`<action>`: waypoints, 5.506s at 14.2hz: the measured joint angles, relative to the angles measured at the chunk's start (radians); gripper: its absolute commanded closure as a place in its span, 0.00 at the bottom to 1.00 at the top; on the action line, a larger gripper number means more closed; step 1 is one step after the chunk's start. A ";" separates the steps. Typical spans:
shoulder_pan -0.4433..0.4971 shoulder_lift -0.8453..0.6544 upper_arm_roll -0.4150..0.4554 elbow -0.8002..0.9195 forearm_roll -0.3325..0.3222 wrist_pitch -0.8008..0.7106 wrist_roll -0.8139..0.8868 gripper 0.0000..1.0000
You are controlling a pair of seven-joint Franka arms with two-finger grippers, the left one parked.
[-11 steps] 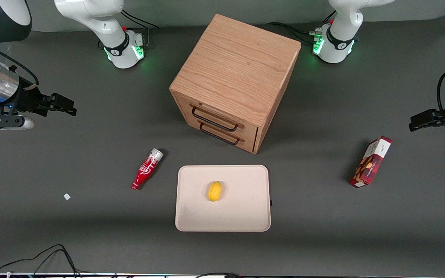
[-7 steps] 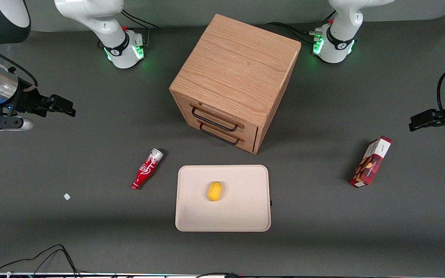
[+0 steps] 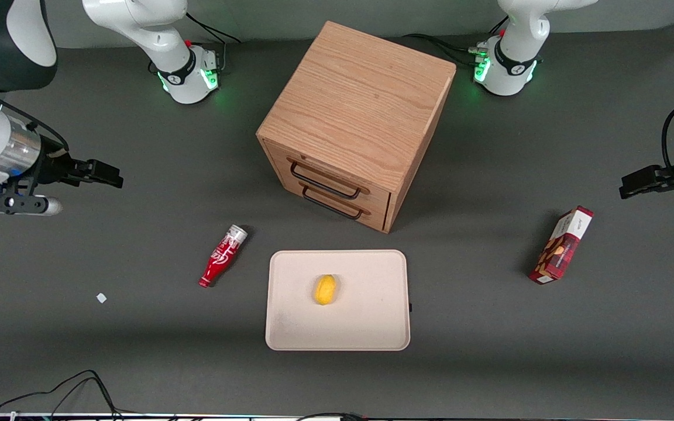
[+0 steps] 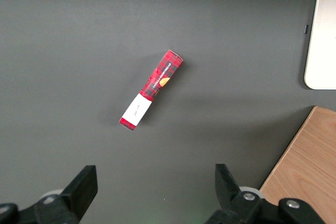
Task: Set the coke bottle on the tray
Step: 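Move the open right gripper down over the red Coca-Cola bottle, then close the right gripper around the bottle's body, then lift the bottle upright off the table with the right gripper, then carry the bottle over the white tray beside the lemon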
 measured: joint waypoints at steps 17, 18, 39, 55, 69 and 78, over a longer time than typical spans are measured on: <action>0.114 0.382 0.086 -0.201 -0.058 0.677 0.536 0.00; 0.114 0.402 0.086 -0.207 -0.060 0.709 0.543 0.00; 0.114 0.530 0.086 -0.233 -0.135 0.863 0.653 0.70; 0.114 0.529 0.086 -0.233 -0.139 0.864 0.672 1.00; -0.070 0.180 0.310 -0.176 -0.126 0.395 0.657 1.00; -0.143 0.292 0.422 0.098 -0.117 0.170 0.621 1.00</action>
